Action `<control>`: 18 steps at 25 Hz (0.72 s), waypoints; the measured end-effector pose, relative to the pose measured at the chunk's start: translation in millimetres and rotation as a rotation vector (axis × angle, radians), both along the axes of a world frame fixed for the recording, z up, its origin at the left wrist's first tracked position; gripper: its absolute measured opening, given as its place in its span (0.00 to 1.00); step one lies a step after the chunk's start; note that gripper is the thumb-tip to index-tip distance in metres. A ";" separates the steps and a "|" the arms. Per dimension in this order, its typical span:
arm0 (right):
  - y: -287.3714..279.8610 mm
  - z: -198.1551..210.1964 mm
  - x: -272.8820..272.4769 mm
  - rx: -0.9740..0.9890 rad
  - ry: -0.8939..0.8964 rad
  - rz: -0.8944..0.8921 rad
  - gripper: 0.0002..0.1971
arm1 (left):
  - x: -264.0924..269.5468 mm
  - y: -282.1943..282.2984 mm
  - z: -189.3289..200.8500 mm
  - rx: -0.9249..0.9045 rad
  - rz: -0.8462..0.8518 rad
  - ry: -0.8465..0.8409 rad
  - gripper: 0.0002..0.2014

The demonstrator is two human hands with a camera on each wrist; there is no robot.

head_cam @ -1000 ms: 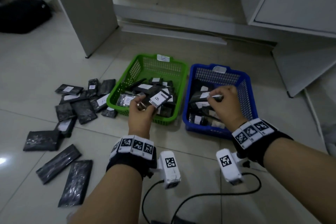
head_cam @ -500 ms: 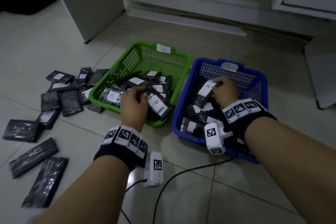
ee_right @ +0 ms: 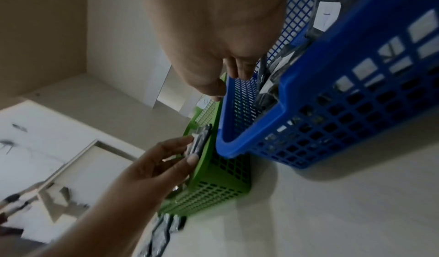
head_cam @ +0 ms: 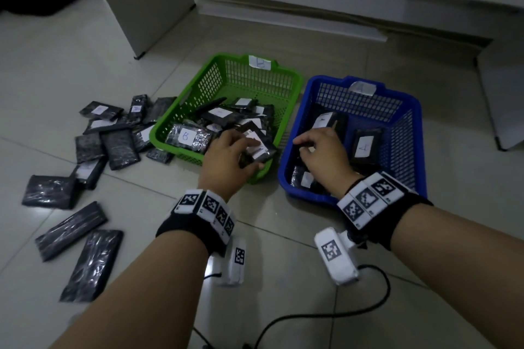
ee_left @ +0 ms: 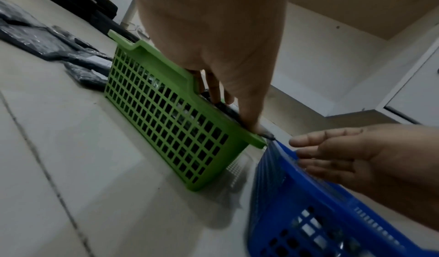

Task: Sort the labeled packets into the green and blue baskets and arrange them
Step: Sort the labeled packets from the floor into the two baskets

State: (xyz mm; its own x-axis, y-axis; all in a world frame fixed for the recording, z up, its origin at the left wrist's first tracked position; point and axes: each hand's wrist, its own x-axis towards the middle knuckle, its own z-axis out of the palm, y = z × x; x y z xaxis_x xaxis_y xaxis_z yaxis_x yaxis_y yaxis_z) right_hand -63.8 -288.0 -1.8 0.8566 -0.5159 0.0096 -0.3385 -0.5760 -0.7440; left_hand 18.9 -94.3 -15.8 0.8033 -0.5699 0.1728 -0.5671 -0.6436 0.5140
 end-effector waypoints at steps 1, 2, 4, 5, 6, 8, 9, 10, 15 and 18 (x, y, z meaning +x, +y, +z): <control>7.6 4.2 -5.4 -0.014 0.005 0.041 0.11 | 2.0 1.3 0.9 -0.017 0.016 -0.010 0.16; 16.2 8.2 -11.8 -0.038 0.009 0.088 0.10 | 3.9 4.0 1.3 -0.045 0.031 -0.008 0.15; 33.1 14.4 -22.6 -0.071 0.000 0.172 0.10 | 5.0 10.9 4.5 -0.085 0.029 0.010 0.16; 42.3 13.8 -27.8 -0.083 -0.019 0.201 0.11 | 2.9 17.4 6.2 -0.104 -0.002 0.016 0.16; 51.0 12.9 -33.1 -0.098 -0.050 0.229 0.11 | 0.3 24.4 8.0 -0.130 -0.036 0.013 0.15; 75.4 5.4 -44.0 -0.129 -0.093 0.317 0.12 | -13.3 51.5 6.8 -0.194 -0.040 -0.019 0.15; 87.2 0.8 -48.7 -0.138 -0.092 0.368 0.12 | -21.3 67.4 3.0 -0.223 -0.005 -0.046 0.15; 101.6 -6.5 -52.6 -0.129 -0.072 0.422 0.13 | -31.3 88.9 -3.2 -0.236 0.054 -0.059 0.14; 165.1 -38.1 -55.6 -0.052 0.131 0.712 0.15 | -70.9 200.2 -34.0 0.016 0.253 0.101 0.13; 195.8 -46.3 -47.5 -0.042 0.257 0.865 0.18 | -87.6 247.5 -40.7 0.326 0.188 0.325 0.40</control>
